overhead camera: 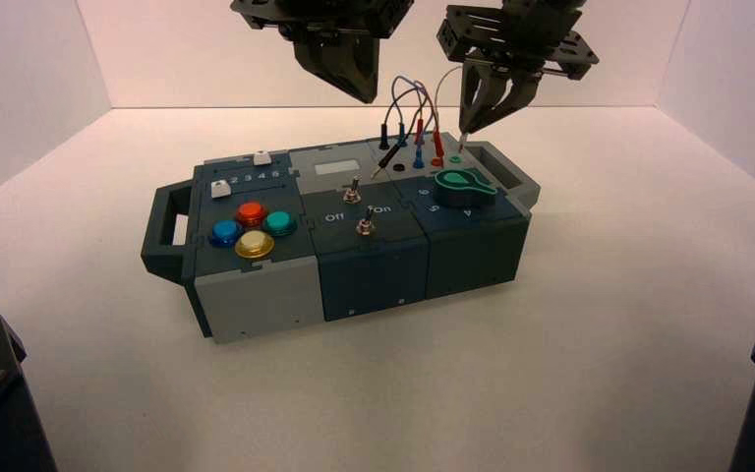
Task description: Insert the white wire.
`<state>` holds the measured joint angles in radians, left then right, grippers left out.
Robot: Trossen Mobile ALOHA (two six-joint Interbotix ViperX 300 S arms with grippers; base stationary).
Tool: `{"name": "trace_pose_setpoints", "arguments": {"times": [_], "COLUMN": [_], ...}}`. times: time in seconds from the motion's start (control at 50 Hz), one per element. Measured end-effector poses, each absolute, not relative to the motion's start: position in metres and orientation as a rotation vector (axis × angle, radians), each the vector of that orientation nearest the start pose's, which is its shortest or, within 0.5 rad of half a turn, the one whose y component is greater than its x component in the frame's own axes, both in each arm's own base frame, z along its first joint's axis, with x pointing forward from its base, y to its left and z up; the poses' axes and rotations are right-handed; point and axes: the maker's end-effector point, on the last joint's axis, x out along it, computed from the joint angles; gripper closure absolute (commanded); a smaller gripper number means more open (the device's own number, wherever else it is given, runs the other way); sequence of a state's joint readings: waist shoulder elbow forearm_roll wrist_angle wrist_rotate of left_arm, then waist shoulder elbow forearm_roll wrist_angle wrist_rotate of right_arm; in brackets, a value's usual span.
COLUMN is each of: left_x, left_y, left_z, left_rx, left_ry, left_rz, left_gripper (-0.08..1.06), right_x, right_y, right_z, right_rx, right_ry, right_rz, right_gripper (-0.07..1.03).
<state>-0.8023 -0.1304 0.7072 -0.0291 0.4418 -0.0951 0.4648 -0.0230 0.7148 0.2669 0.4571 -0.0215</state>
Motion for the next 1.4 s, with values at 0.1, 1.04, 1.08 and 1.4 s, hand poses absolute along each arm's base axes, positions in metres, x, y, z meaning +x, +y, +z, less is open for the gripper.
{"name": "trace_pose_setpoints", "arguments": {"times": [0.1, 1.04, 1.08, 1.4], "left_x": [0.2517, 0.2517, 0.2519, 0.2517], "left_y": [-0.2634, -0.2635, -0.2636, -0.2635], "left_z": [0.1175, 0.118, 0.1182, 0.1175], "left_rx": [0.298, 0.296, 0.297, 0.297], "left_ry": [1.005, 1.004, 1.002, 1.006], "left_rz": [-0.679, -0.679, -0.68, -0.679], "left_gripper": [1.01, 1.01, 1.01, 1.01], "right_x": [0.3106, 0.3144, 0.3144, 0.3164], "right_y": [0.1789, 0.1807, 0.1806, 0.1819], "right_z": [0.0777, 0.0723, 0.0708, 0.0707], "right_rx": [-0.007, -0.004, -0.005, -0.003], "right_ry": [1.18, 1.185, 1.188, 1.181], "right_rz": [0.389, 0.384, 0.383, 0.383], "right_gripper": [0.99, 0.99, 0.99, 0.99]}}
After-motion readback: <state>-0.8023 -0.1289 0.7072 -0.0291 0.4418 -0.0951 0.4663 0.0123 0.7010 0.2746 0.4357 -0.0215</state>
